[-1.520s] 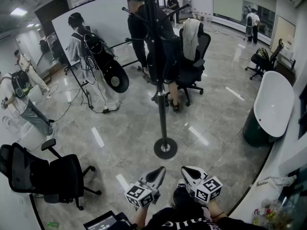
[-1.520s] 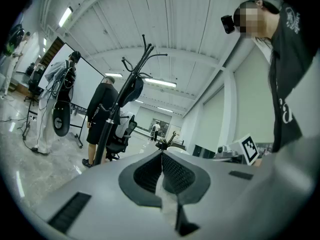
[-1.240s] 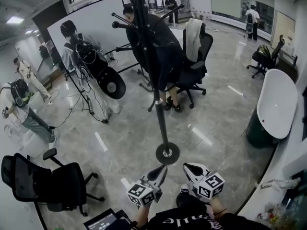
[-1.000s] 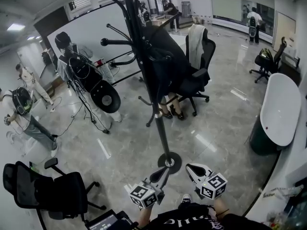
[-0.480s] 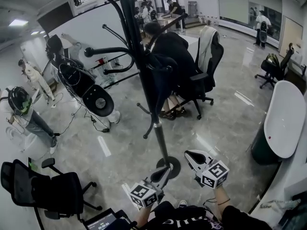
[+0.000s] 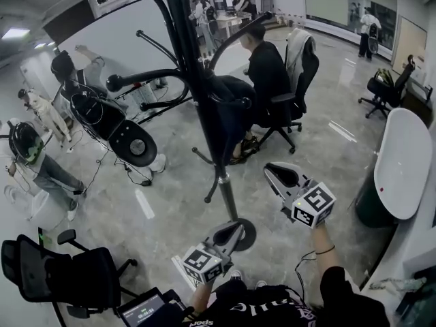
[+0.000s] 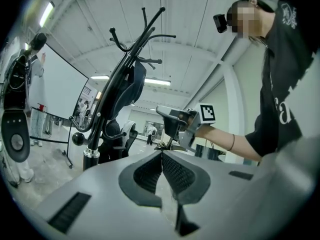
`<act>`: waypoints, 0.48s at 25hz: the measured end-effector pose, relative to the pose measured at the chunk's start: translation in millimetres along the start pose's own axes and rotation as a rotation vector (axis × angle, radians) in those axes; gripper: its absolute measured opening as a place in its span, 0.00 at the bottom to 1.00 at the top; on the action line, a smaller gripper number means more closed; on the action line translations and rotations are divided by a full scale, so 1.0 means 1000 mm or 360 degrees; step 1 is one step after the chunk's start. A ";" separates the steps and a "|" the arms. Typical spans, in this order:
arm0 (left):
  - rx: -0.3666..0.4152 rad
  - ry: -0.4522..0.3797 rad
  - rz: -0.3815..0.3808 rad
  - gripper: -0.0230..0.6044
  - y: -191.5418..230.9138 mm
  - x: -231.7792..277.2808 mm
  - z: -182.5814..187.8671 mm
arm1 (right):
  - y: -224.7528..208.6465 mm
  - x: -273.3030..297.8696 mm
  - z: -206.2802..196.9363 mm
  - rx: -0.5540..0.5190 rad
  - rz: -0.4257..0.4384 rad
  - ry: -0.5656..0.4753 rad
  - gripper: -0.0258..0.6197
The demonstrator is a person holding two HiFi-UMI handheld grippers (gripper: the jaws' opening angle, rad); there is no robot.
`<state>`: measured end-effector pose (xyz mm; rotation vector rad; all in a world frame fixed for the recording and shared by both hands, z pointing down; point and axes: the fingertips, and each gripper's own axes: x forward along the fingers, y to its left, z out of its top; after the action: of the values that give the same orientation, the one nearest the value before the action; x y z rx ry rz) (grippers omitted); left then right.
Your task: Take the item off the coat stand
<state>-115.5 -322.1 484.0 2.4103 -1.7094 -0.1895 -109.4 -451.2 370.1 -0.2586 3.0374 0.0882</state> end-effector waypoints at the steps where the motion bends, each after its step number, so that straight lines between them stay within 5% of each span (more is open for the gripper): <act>1: 0.0002 0.0001 -0.0012 0.04 0.003 0.004 0.004 | -0.011 0.007 0.009 -0.0012 -0.0008 -0.0013 0.07; 5: -0.0025 0.0051 -0.0056 0.04 0.009 0.012 0.002 | -0.049 0.036 0.039 -0.0082 -0.0007 -0.0067 0.10; 7: -0.0035 0.0070 -0.0062 0.04 0.012 0.010 -0.005 | -0.058 0.051 0.051 -0.0112 0.0043 -0.0070 0.29; 12: -0.0013 0.0004 -0.0047 0.04 0.024 0.010 0.004 | -0.083 0.094 0.090 -0.0049 0.0185 -0.0113 0.43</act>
<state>-135.5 -339.4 485.8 2.4300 -1.6698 -0.1971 -179.3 -542.7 267.8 -0.0793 2.9803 0.1495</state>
